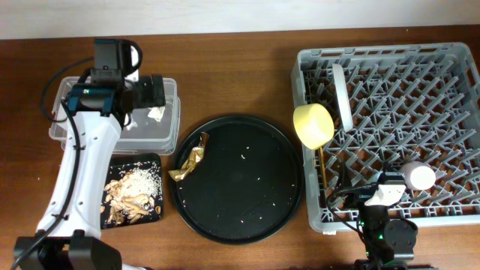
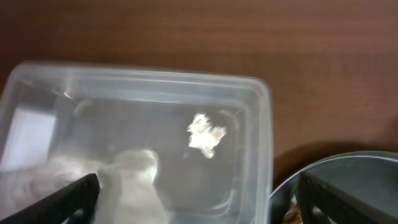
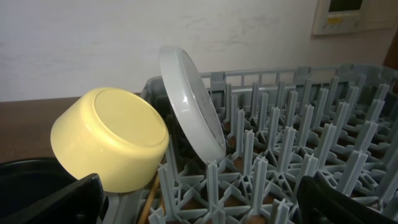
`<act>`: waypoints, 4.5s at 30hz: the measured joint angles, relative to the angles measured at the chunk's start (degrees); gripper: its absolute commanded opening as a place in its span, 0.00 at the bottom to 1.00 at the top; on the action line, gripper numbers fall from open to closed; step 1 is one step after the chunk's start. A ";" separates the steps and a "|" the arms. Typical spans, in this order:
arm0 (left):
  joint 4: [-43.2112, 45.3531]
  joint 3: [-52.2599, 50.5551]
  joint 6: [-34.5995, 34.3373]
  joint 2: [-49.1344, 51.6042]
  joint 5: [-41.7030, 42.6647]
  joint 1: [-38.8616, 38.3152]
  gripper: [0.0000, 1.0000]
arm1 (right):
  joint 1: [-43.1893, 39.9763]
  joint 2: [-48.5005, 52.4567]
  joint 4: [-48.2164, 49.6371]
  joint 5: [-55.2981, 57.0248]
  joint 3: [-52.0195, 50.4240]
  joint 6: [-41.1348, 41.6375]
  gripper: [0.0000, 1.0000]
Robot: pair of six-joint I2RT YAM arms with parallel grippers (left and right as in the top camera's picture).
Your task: Sort waste into correct bins and load items into the dishwasher rack
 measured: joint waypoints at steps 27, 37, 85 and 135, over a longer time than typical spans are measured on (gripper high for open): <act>1.42 -0.57 3.32 -1.75 -0.20 -0.20 1.00 | 0.00 -0.02 0.02 0.00 0.00 0.00 0.99; -14.64 8.15 -1.51 5.97 4.46 -3.67 1.00 | 0.00 -0.11 0.02 0.00 0.00 -0.04 0.98; 4.31 -9.09 -12.48 -0.17 -15.63 -7.30 0.70 | 0.00 -0.02 0.00 0.00 0.00 -0.02 0.98; 44.24 -87.52 -5.11 -92.59 3.58 -5.03 0.99 | 0.00 -0.02 0.02 0.00 0.00 -0.02 0.98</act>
